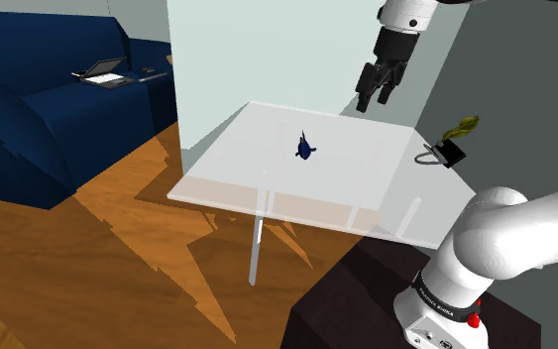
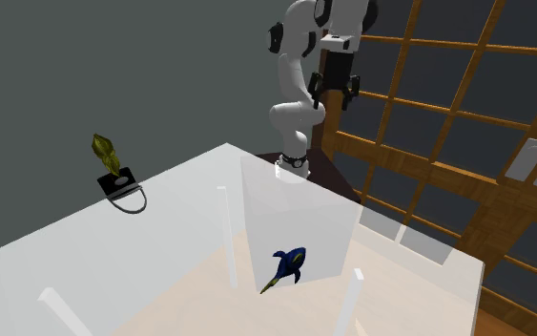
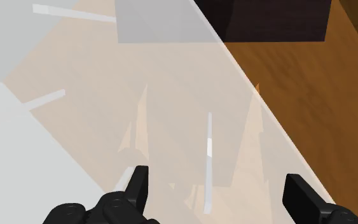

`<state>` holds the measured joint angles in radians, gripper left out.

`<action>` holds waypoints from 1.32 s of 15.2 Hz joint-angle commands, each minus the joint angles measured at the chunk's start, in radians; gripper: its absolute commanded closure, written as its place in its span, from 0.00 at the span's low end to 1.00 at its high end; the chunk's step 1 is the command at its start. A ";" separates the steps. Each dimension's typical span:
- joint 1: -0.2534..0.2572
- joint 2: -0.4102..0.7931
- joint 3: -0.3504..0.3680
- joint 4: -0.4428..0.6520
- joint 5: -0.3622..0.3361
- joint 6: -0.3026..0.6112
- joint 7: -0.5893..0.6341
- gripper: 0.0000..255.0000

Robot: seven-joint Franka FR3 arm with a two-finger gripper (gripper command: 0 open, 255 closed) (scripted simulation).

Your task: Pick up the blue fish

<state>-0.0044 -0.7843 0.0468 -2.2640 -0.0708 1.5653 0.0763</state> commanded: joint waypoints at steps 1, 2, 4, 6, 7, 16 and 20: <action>0.000 0.000 0.000 0.000 0.000 0.000 0.000 0.00; -0.008 0.031 0.001 0.002 -0.003 0.026 0.013 0.00; -0.025 0.096 0.002 0.010 -0.010 0.075 0.041 0.00; -0.041 0.162 0.003 0.024 -0.018 0.121 0.068 0.00; -0.049 0.196 0.003 0.032 -0.022 0.143 0.081 0.00; -0.116 0.514 -0.007 0.164 -0.065 0.298 0.204 0.00; -0.140 0.659 -0.019 0.253 -0.084 0.340 0.255 0.00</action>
<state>-0.1377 -0.1636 0.0312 -2.0369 -0.1497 1.8953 0.3182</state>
